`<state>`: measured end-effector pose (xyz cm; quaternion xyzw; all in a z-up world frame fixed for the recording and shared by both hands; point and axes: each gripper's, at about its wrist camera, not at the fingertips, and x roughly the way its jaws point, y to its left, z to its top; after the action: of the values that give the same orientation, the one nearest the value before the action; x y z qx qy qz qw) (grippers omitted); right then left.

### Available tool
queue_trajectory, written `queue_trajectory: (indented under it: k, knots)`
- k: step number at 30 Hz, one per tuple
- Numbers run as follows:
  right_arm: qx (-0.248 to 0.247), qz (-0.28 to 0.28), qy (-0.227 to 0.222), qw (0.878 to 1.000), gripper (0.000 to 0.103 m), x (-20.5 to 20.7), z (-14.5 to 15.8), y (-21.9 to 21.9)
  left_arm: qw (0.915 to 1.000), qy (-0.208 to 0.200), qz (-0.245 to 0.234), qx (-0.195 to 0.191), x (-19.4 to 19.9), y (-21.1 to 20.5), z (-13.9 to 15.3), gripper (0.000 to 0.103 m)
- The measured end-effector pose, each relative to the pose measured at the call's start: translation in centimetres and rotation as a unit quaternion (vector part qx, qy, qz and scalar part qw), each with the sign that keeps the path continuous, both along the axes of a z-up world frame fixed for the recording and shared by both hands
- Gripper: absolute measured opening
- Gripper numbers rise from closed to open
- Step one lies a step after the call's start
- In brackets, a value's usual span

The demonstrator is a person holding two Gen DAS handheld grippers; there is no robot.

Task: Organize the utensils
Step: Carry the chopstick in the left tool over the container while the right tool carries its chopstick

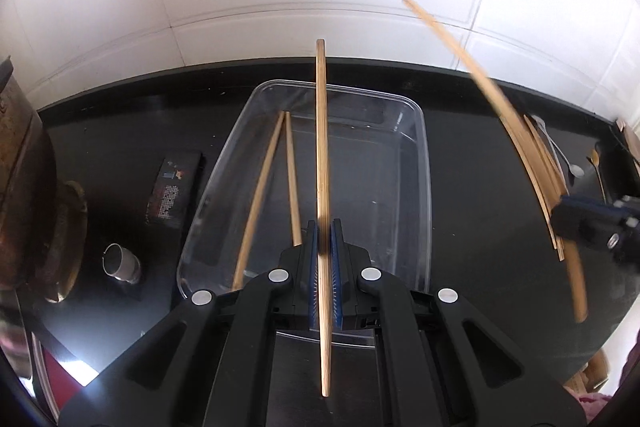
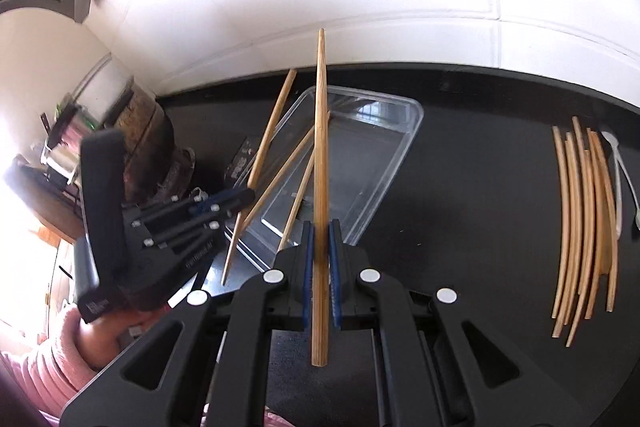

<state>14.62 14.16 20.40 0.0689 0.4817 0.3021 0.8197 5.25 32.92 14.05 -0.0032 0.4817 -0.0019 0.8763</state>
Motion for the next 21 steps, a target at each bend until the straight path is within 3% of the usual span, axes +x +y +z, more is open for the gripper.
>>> queue_trajectory:
  k: [21]
  knots:
    - [0.026,-0.035,0.049,0.998,0.008,3.4,-3.1,3.4,0.9984,0.034,-0.046,-0.004,3.8,2.7,-1.4,0.005]
